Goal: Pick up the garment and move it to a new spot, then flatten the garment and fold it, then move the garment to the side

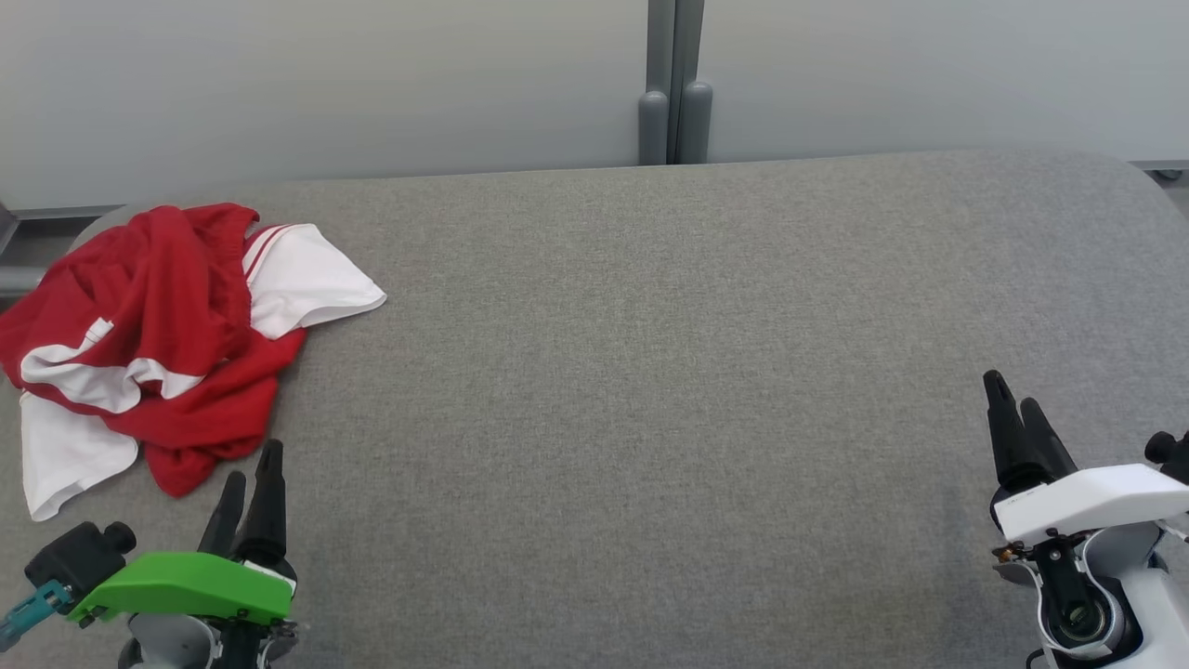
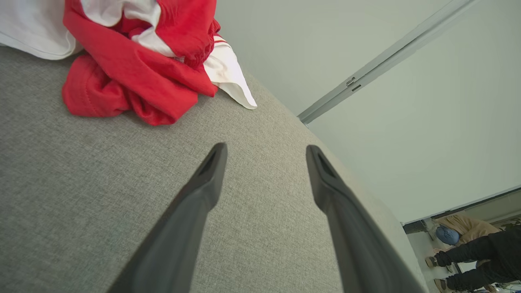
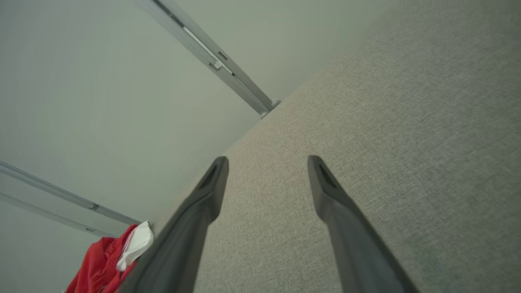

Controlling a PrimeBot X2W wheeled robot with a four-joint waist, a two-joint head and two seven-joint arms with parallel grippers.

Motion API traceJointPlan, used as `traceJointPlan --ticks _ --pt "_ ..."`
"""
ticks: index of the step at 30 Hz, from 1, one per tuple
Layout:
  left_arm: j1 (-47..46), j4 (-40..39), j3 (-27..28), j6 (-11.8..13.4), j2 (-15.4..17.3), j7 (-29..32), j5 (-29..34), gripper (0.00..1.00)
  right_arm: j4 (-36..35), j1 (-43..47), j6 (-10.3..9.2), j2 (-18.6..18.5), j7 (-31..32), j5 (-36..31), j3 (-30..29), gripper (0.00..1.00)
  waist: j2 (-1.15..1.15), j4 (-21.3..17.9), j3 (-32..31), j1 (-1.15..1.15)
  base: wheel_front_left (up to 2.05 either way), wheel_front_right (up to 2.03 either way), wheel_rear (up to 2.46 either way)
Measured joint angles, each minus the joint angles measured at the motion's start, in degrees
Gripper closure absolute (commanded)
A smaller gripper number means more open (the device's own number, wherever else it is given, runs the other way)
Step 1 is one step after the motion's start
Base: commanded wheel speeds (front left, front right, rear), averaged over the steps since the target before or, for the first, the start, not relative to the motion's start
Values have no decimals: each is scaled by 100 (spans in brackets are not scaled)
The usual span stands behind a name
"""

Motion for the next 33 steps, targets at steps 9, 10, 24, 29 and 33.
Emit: traceJointPlan --ticks 9,10,24,29,33 --pt "2 -62 -46 123 2 -179 788 0 -73 112 -104 -49 -180 -754 177 0 0 -25 4 0 0 0 0" --pt "2 -71 -57 138 1 -194 865 0 -78 120 -145 -55 -202 -845 191 0 0 -27 3 0 0 0 0" --pt "18 -219 -126 149 2 -478 2046 0 -216 158 -305 -202 -486 -1946 372 0 0 -23 -30 0 0 0 0" --pt "77 -222 -138 149 -4 -554 2362 0 -242 243 -358 -211 -573 -2299 425 0 0 -25 -42 0 0 0 0" --pt "125 -220 -143 149 -4 -658 2653 0 -272 248 -400 -233 -661 -2596 471 0 0 -30 -48 0 0 0 0"
